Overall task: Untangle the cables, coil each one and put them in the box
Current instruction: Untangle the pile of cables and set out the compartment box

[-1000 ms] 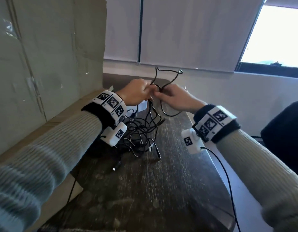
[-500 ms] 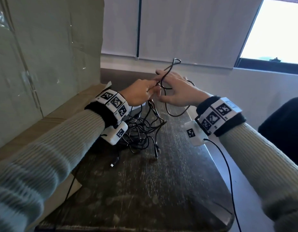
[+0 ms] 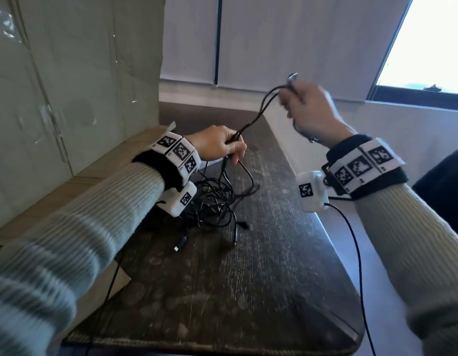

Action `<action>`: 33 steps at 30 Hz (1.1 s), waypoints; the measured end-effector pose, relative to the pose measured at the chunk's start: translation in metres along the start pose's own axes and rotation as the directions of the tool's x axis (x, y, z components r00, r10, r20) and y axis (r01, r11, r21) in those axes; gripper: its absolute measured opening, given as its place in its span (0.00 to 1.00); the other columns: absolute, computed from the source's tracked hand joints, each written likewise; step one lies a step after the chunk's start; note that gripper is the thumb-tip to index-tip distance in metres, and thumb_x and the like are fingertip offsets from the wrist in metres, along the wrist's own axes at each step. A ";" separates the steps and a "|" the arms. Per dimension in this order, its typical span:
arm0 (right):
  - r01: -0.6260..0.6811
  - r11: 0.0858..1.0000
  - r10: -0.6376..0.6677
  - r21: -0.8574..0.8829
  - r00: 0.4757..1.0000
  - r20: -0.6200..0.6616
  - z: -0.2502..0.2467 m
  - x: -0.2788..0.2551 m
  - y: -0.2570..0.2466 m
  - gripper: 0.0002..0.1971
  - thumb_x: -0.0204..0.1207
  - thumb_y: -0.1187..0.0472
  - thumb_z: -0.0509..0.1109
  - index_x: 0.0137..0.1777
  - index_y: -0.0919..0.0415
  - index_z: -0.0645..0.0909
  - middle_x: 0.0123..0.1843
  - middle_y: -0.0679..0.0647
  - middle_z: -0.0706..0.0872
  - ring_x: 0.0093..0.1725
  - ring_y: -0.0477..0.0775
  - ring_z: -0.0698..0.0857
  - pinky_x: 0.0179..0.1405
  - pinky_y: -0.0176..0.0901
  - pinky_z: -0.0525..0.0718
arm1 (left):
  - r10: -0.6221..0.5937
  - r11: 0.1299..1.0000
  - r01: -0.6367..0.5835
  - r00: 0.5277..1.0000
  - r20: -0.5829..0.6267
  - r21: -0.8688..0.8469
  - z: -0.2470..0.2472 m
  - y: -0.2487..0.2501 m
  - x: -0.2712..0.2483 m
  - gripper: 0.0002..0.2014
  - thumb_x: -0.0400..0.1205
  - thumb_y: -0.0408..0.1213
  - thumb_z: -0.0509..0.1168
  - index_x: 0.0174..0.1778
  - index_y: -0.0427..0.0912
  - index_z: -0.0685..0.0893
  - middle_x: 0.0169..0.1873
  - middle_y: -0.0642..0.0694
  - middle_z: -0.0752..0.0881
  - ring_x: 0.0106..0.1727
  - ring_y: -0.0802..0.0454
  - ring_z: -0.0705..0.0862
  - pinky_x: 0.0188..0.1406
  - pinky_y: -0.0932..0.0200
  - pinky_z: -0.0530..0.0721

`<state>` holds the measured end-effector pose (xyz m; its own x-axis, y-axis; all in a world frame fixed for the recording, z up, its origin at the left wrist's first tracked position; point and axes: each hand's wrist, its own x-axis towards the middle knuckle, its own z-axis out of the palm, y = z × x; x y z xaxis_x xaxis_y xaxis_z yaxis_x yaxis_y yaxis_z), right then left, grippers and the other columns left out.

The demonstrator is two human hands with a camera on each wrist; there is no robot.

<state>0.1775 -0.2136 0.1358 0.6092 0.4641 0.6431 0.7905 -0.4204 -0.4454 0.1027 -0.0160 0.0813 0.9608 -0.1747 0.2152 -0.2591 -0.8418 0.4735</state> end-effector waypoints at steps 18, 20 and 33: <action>-0.248 -0.001 0.422 0.969 0.878 0.226 -0.051 0.008 0.014 0.16 0.75 0.71 0.67 0.30 0.57 0.68 0.20 0.48 0.68 0.17 0.45 0.63 0.13 0.31 0.66 | -0.159 0.984 0.161 0.987 0.040 -0.071 0.015 -0.044 -0.040 0.16 0.88 0.41 0.55 0.42 0.42 0.86 0.28 0.52 0.87 0.36 0.48 0.85 0.50 0.54 0.83; -0.360 0.590 0.379 0.723 0.914 0.146 -0.030 -0.004 0.004 0.10 0.81 0.56 0.69 0.40 0.57 0.73 0.24 0.46 0.73 0.18 0.42 0.64 0.11 0.32 0.64 | -0.134 0.987 0.128 0.989 -0.060 -0.094 0.012 -0.030 -0.039 0.15 0.88 0.39 0.56 0.44 0.41 0.86 0.26 0.53 0.84 0.27 0.63 0.80 0.37 0.69 0.78; 0.011 0.991 0.044 -0.135 0.918 0.393 0.037 -0.039 -0.018 0.14 0.85 0.53 0.63 0.42 0.59 0.83 0.26 0.44 0.74 0.20 0.39 0.72 0.20 0.28 0.67 | -0.088 0.985 0.101 0.991 -0.103 0.137 -0.010 0.012 -0.042 0.14 0.88 0.44 0.55 0.43 0.48 0.84 0.28 0.59 0.85 0.25 0.70 0.77 0.36 0.84 0.70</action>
<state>0.1412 -0.1956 0.0958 0.6191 0.7145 0.3259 0.7810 -0.5171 -0.3501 0.0586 -0.0138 0.0864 0.9645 -0.0465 0.2599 -0.1444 -0.9170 0.3718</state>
